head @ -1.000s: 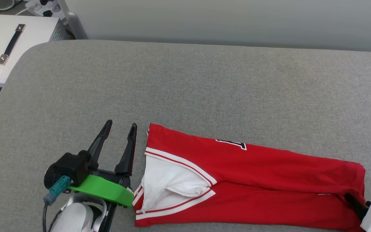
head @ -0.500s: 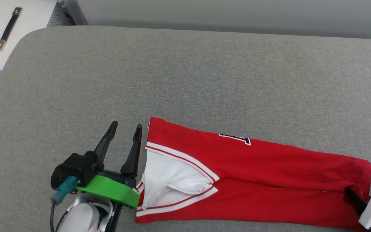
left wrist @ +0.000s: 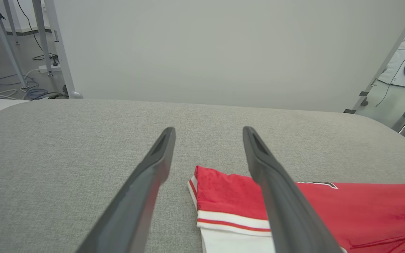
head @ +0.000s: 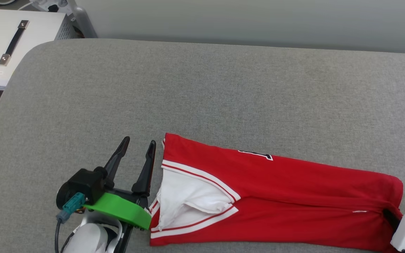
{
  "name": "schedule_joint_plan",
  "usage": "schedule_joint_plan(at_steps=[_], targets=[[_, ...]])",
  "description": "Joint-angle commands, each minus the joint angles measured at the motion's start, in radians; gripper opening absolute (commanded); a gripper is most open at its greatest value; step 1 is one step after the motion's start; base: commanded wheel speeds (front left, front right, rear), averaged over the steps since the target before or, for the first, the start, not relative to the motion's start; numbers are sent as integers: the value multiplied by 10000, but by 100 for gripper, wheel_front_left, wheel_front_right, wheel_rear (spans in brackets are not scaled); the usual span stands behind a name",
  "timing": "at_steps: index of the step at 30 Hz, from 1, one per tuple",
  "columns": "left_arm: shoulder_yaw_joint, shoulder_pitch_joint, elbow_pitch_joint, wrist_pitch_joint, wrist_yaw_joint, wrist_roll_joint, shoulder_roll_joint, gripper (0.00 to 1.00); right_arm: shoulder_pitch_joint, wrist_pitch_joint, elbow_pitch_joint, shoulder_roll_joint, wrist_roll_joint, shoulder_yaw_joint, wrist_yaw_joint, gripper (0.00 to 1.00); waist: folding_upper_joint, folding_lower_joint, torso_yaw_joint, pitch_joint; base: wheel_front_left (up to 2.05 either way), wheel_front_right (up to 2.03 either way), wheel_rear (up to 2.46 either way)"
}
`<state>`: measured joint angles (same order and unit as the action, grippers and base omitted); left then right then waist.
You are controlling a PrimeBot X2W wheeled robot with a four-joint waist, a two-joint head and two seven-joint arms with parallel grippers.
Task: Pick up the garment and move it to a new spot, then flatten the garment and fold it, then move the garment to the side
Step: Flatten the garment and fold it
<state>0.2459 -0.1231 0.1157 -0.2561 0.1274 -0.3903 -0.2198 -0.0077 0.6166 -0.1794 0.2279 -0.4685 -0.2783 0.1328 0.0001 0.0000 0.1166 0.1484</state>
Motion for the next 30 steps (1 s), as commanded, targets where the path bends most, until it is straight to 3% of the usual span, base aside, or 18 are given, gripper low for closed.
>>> schedule_joint_plan(at_steps=[1,7,11,19,30], targets=[[-43,-6,0,-57,32,-80,-53,100,-27,-86,-150,196,97,-110,-21,0,-1,0,-35,-106,0,0,0],[-10,34,-13,-57,32,-121,-108,100,-188,-450,-440,818,332,-700,-21,0,-1,0,-32,-211,0,0,0],[10,48,-6,-57,32,-141,-133,100,-168,-917,-814,1274,1127,-886,-21,0,-1,0,14,-292,0,0,0],[1,327,90,-57,32,-191,-105,100,-110,-1375,-799,858,1012,-563,-21,0,-1,0,16,-727,0,0,0],[-62,604,118,-57,32,-318,-21,100,867,-703,1433,409,459,496,-21,0,-1,0,-2,-1192,0,0,0]])
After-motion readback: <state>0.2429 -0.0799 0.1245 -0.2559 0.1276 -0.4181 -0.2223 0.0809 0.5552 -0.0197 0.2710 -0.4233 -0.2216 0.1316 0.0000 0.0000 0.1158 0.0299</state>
